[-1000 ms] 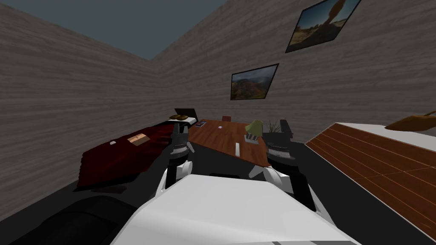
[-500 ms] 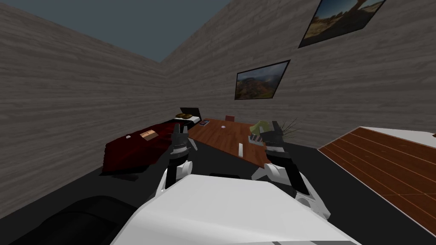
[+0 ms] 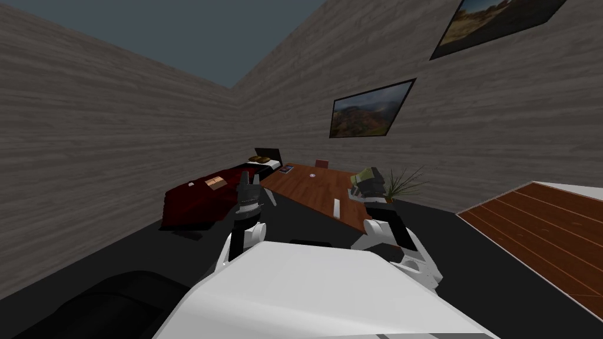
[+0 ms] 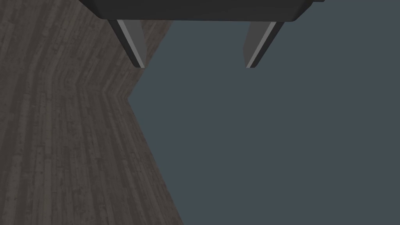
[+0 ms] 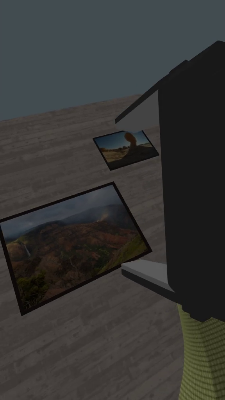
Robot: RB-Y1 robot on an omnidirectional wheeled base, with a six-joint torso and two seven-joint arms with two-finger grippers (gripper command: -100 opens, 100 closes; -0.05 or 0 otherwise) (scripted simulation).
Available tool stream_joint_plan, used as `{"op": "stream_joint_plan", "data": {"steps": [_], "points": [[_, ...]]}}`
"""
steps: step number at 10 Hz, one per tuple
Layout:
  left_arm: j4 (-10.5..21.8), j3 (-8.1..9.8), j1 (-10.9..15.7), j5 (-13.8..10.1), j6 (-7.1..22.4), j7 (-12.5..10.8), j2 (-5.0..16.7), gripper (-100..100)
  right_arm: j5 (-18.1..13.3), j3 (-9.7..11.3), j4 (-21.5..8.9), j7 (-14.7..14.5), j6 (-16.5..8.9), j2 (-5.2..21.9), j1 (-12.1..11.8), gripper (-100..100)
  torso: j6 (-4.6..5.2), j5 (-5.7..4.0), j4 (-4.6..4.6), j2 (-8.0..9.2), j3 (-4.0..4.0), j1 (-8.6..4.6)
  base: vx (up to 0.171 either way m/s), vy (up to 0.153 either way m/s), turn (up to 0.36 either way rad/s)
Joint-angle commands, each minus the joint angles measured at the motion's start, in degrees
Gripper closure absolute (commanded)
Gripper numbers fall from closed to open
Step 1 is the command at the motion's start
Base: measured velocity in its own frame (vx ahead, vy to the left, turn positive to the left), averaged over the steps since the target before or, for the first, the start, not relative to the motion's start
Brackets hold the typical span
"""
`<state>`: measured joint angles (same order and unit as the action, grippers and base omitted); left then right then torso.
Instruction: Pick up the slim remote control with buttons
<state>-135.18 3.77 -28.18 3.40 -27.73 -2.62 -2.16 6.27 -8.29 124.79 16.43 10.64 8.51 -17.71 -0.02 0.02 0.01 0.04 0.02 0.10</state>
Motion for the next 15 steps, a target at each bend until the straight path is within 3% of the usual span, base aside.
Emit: {"op": "stream_joint_plan", "data": {"steps": [1,2,5,6,7,8,9,10,11,12,13,14,15], "points": [[0.0,0.0,0.0,0.0,0.0,0.0,0.0,0,0.2,-0.7,-1.5,1.9,-2.1,0.3,0.8,-100,0.0,0.0,0.0,0.0,0.0,0.0,-0.015,0.023,0.068],[0.0,0.0,0.0,0.0,0.0,0.0,0.0,0,0.4,-1.8,-3.5,4.2,-4.0,0.7,2.5,-100,0.04,-0.01,0.0,0.0,0.0,-0.03,-0.012,0.026,0.12],[0.0,0.0,0.0,0.0,0.0,0.0,0.0,0,0.7,-2.9,-5.5,6.6,-7.7,1.0,4.3,-100,0.01,-0.01,0.0,-0.03,-0.02,-0.04,-0.009,0.019,0.09],[0.0,0.01,0.0,0.0,0.0,0.0,0.0,0,0.9,-4.0,-7.7,8.9,-9.9,1.3,6.2,-100,0.05,-0.01,-0.01,-0.01,-0.01,-0.05,-0.011,0.026,0.129],[0.0,0.0,0.0,0.0,0.0,0.0,0.0,0,0.9,-4.0,-7.7,9.1,-10.7,1.3,6.2,-100,0.02,0.0,0.0,-0.02,-0.01,-0.03,-0.01,0.019,0.061],[0.0,0.01,0.0,0.0,0.0,0.0,0.0,0,1.1,-5.2,-10.0,11.6,-12.6,1.6,8.1,-100,0.05,-0.01,-0.01,-0.01,-0.01,-0.05,-0.012,0.028,0.131],[0.0,0.0,0.0,0.0,0.0,0.0,0.0,0,1.1,-5.2,-10.0,11.8,-13.7,1.6,8.1,-100,0.02,0.0,0.0,-0.01,0.0,-0.02,-0.008,0.018,0.06],[0.0,0.01,0.0,0.0,0.0,0.0,0.0,0,1.3,-6.3,-12.4,14.2,-15.5,2.0,9.9,-100,0.05,-0.01,0.0,-0.02,-0.01,-0.04,-0.01,0.022,0.118],[0.0,0.0,0.0,0.0,0.0,0.0,0.0,0,1.3,-6.3,-12.4,14.5,-16.8,2.0,9.9,-100,0.02,-0.01,-0.01,-0.02,-0.01,-0.04,-0.005,0.016,0.065],[0.0,0.01,0.0,0.0,0.0,0.0,0.0,0,1.4,-7.5,-14.8,16.9,-18.7,2.3,11.8,-100,0.05,-0.01,0.0,-0.02,-0.01,-0.05,-0.003,0.023,0.116],[0.0,0.0,0.0,0.0,0.0,0.0,0.0,0,1.4,-7.5,-15.0,17.3,-20.0,2.3,11.8,-100,0.03,-0.01,-0.01,-0.03,-0.02,-0.04,-0.004,0.016,0.06],[0.0,0.01,0.0,0.0,0.0,0.0,0.0,0,1.5,-8.6,-17.0,19.5,-22.1,2.7,13.7,-100,0.05,-0.01,-0.01,-0.03,-0.02,-0.05,-0.005,0.019,0.1],[0.0,0.01,0.0,0.0,0.0,0.0,0.0,0,1.5,-8.6,-17.7,20.3,-23.2,2.7,13.7,-100,0.03,-0.01,-0.01,-0.03,-0.02,-0.05,-0.003,0.014,0.058]]}}
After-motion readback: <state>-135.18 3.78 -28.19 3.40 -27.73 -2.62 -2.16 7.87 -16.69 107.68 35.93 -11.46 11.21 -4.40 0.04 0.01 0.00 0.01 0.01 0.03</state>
